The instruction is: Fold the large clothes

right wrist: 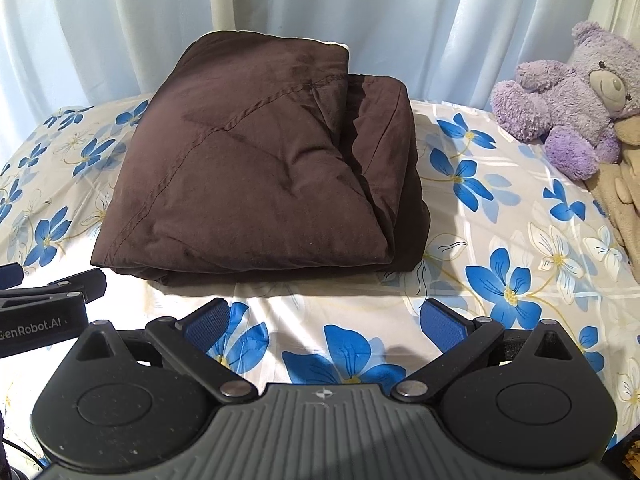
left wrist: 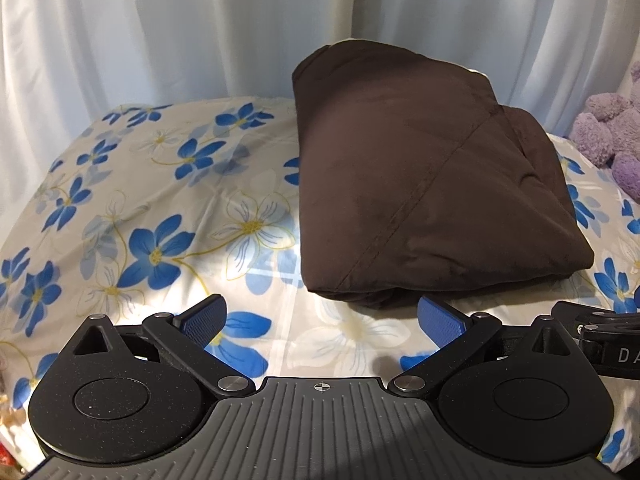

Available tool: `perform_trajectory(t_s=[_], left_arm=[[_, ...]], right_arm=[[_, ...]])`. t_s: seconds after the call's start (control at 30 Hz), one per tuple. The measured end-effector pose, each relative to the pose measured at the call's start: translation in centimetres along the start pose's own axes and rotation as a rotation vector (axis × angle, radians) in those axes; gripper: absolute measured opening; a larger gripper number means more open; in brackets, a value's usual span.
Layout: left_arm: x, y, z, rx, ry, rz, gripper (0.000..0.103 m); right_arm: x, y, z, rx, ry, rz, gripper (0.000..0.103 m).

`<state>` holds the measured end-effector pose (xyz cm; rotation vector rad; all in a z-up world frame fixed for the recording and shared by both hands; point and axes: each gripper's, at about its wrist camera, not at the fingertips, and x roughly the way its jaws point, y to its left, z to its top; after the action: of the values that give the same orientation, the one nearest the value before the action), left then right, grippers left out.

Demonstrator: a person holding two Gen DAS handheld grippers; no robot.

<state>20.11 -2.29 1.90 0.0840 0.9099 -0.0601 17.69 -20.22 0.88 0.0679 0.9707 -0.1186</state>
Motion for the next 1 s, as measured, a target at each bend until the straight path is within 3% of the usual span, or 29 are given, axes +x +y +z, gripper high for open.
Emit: perform_trajectory(t_s=[1.0], left_arm=[[-0.8, -0.3, -0.3, 0.034, 0.012, -0.015, 0.103]], right_arm=[[-1.2, 0.0, -0.3, 0.023, -0.005, -0.006, 0.102]])
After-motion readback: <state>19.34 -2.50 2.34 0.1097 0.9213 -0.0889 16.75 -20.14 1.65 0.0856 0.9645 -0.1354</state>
